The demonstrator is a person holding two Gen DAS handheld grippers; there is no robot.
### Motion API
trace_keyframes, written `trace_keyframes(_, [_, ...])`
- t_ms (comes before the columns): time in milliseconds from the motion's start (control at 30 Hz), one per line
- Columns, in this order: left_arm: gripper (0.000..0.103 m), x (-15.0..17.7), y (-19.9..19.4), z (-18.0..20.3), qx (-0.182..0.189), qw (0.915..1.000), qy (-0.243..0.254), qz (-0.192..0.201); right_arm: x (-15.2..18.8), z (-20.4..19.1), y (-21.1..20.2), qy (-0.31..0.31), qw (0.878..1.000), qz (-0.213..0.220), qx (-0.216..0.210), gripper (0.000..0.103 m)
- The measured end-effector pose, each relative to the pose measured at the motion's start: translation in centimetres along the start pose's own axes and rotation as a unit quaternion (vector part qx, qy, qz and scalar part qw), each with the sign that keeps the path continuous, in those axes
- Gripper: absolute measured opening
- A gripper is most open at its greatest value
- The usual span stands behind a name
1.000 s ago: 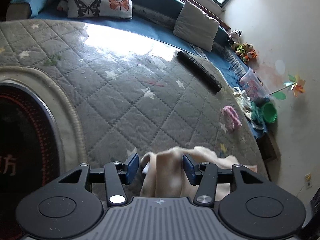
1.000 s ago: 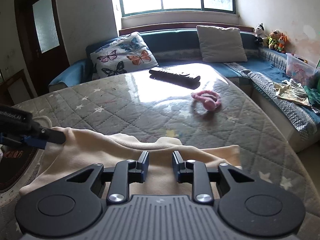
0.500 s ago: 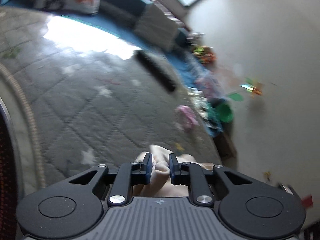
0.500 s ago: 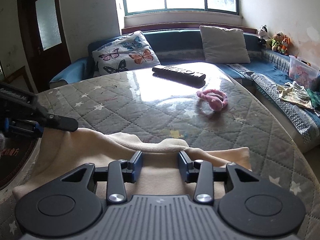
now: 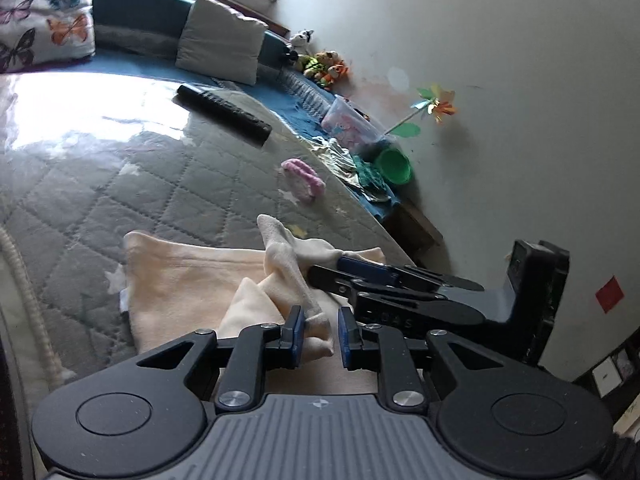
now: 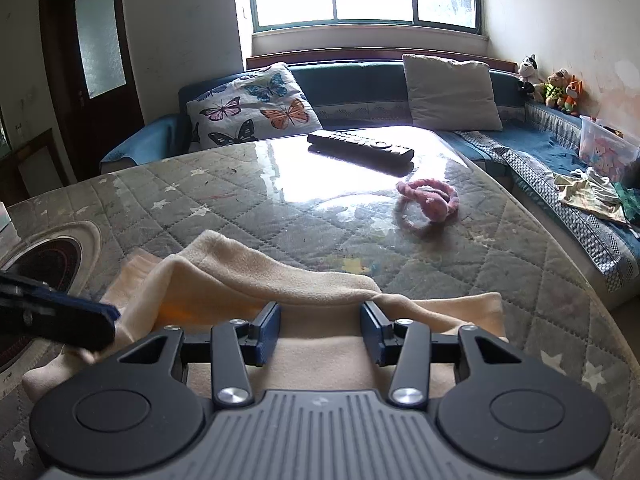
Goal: Fold clothes
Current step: 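Fold the held sweatshirt over onto itself with both grippers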
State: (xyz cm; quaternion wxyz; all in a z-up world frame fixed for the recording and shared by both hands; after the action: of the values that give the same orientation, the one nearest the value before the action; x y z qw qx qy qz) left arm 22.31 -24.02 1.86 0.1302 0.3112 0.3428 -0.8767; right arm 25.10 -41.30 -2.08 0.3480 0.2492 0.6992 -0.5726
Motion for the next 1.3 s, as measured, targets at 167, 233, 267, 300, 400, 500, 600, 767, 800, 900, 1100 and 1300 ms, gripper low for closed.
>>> trace_keyframes(167, [0.025, -1.6, -1.2, -1.9, -0.075, 0.9952, -0.029, 0.056, -0.1, 0.0, 0.0, 0.000, 1.000, 0.001, -0.001, 0.046])
trace_keyframes(233, [0.030, -2.2, -1.7, -3.4, -0.117, 0.9894, -0.052, 0.070, -0.2, 0.0, 0.0, 0.000, 1.000, 0.001, -0.001, 0.046])
trace_keyframes(267, [0.031, -2.4, -1.9, -4.0, -0.125, 0.9871, -0.067, 0.073, -0.2, 0.0, -0.1, 0.000, 1.000, 0.001, -0.001, 0.047])
trace_keyframes(300, [0.031, -2.5, -2.3, -4.4, -0.123, 0.9859, -0.080, 0.080, -0.2, 0.0, -0.1, 0.000, 1.000, 0.002, 0.000, 0.047])
trace_keyframes(400, [0.031, -2.8, -3.8, -3.9, -0.091, 0.9861, -0.084, 0.111, -0.3, 0.1, -0.4, 0.002, 1.000, 0.005, 0.001, 0.047])
trace_keyframes(500, [0.029, -2.7, -3.9, -2.4, -0.034, 0.9918, -0.067, 0.103, -0.5, 0.3, -0.5, 0.012, 1.000, 0.007, 0.001, 0.046])
trace_keyframes(600, [0.029, -2.4, -2.1, -1.0, -0.019, 0.9966, -0.027, 0.076, -0.6, 0.2, -0.4, 0.015, 1.000, 0.008, -0.001, 0.046])
trace_keyframes(767, [0.028, -2.5, 1.8, -3.4, -0.070, 0.9946, -0.068, 0.034, -1.2, 0.6, -0.1, 0.035, 0.999, 0.012, -0.007, 0.044])
trace_keyframes(800, [0.026, -2.5, 2.2, -3.9, -0.081, 0.9938, -0.069, 0.030, -1.3, 0.8, 0.1, 0.036, 0.999, 0.012, -0.006, 0.043])
trace_keyframes(900, [0.021, -2.5, 2.9, -4.7, -0.097, 0.9921, -0.077, 0.021, -1.2, 0.7, 0.8, 0.029, 1.000, 0.007, 0.001, 0.039])
trace_keyframes(1100, [0.021, -3.1, 2.5, -3.2, -0.096, 0.9930, -0.059, 0.036, -1.5, 0.1, 0.3, 0.009, 1.000, 0.016, 0.008, 0.039])
trace_keyframes(1300, [0.021, -3.7, 5.1, -2.9, -0.123, 0.9915, -0.041, 0.015, -1.2, -0.3, 1.2, -0.007, 1.000, 0.011, 0.023, 0.039])
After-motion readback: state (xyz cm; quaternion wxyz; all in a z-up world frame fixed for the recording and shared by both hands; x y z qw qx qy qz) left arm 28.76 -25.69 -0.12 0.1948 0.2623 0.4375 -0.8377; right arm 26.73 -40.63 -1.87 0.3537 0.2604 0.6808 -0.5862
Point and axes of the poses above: each gripper's, at about its wrist camera, not at the fingertips, and y roughly the way its jaws point, z to its right, x to its underside, the point moved 4 cm from there along y, roughly the way its jaws point, and after that the axes turned 1 degree about y, right-handed, at the moved point
